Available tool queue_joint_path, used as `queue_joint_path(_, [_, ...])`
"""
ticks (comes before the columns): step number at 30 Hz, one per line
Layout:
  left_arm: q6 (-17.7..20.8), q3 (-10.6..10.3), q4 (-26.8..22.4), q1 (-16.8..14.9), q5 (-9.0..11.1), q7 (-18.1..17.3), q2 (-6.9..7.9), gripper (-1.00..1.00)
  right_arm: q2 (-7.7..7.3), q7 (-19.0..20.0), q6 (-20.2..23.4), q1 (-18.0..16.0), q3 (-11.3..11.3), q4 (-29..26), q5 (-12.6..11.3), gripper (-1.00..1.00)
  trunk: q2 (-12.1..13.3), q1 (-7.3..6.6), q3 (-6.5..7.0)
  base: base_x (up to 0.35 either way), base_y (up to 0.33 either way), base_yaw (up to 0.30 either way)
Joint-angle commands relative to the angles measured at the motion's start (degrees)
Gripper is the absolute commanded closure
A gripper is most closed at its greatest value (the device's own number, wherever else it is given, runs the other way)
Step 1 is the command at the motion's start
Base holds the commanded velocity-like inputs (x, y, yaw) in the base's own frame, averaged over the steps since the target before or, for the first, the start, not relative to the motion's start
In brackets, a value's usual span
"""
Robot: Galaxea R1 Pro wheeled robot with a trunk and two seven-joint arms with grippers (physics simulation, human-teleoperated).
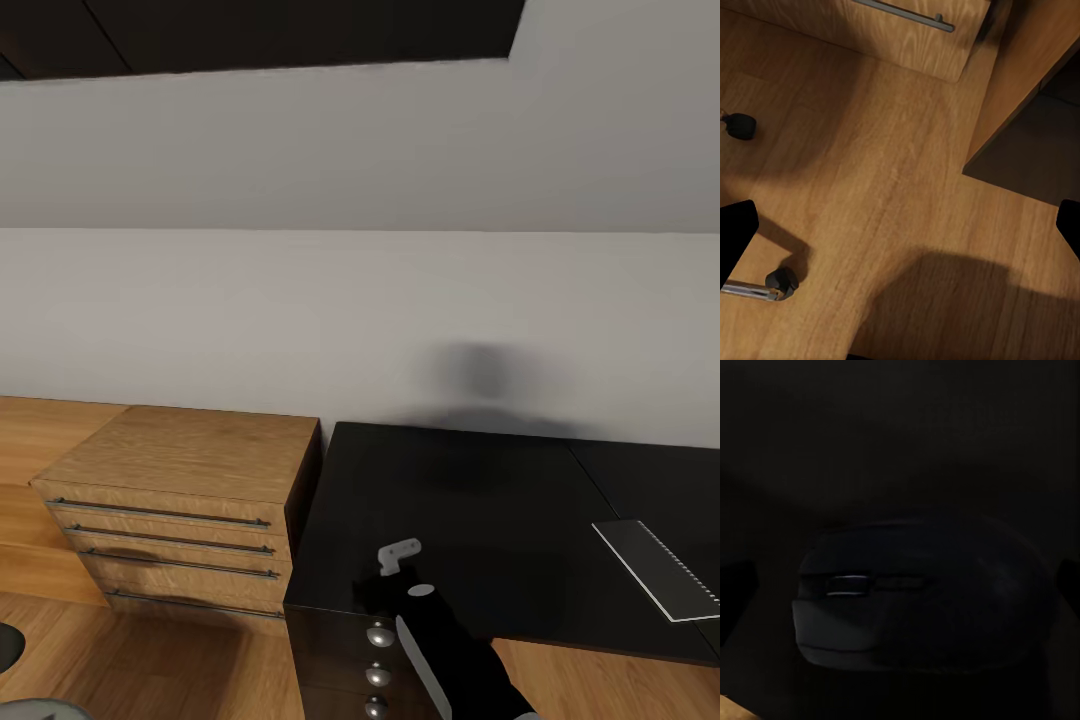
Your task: In the bedroom, organize the workspace by keeping the computer under the desk, ensuring the monitor is on the desk, placing the keyboard on the desk next to the monitor, placing the mouse on the desk next to the keyboard, moving the folder from the swivel chair onto the desk next to the mouse, stacking the notebook on top of the folder with the pen on top of the notebook, and positioning the swivel chair next to the desk.
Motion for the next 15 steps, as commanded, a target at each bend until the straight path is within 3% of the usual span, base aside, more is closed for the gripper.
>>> queue_joint_path(1, [-0.1, -0.5, 0.0, 0.0, 0.5, 0.0, 0.01, -1.0, -0.03, -0.7, 0.3, 0.0, 0.2, -0.1, -0.5, -1.0, 0.0, 0.0, -0.06, 0.0, 0.0, 0.0])
queue_joint_path(15, [-0.1, -0.5, 0.0, 0.0, 0.5, 0.0, 0.01, -1.0, -0.04, -2.5, 0.4, 0.0, 0.2, -0.1, -0.5, -1.0, 0.0, 0.0, -0.06, 0.0, 0.0, 0.0])
